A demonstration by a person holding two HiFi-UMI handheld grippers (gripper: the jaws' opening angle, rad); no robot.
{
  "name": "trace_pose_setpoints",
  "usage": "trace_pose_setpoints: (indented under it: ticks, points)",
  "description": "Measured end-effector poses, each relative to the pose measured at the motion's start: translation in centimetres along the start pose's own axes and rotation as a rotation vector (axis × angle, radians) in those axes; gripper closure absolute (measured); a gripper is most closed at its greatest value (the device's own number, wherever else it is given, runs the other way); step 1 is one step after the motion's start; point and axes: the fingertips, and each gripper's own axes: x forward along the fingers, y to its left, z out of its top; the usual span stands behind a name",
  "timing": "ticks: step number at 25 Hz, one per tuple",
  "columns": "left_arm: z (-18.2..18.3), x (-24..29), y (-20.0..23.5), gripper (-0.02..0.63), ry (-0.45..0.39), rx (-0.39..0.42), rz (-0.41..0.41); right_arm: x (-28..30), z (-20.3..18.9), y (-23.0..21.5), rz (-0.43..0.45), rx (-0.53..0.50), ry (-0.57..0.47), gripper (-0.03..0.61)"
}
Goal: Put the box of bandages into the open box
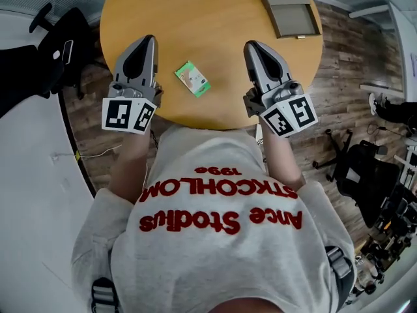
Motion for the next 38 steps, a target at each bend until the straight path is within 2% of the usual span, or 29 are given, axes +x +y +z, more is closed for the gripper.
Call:
trace_pose_setpoints:
  ticks: [4, 9, 16, 22, 30, 35, 38]
  points:
    - [-0.9, -0.8, 0.5, 0.611, 0.01, 0.0, 0.052, 1.6, -1.0, 0.5, 0.066, -0.004, 0.04, 0.571]
    - [-2.3, -2.1, 0.7, 0.611, 0.023, 0.002, 0.087, 2.5, -3.3, 1.2, 0.101, 0.003, 0.09, 0.569]
    - [-4.3, -2.6, 2.8, 0.611, 0.045, -0.015, 0.123, 5.3, -10.8, 2.7, 0.103, 0.013, 0.266, 0.557]
    - [-5.8, -2.9, 3.6, 0.611, 0.068, -0.026, 0.13, 7.7, -18.8, 3.9, 0.097, -0.04, 0.447, 0.391]
    - [-7.9, -3.4, 4.4, 0.611, 0.109, -0.048, 0.125, 9.1, -28.3, 3.4, 0.058, -0.144, 0.679, 0.312]
    - [-9.1, -4.4, 5.5, 0.611, 0.13, -0.065, 0.134, 9.6, -32.1, 3.4, 0.02, -0.154, 0.779, 0.267]
    - [-9.7, -4.8, 5.9, 0.611, 0.14, -0.075, 0.138, 9.7, -33.8, 3.5, -0.007, -0.196, 0.833, 0.225]
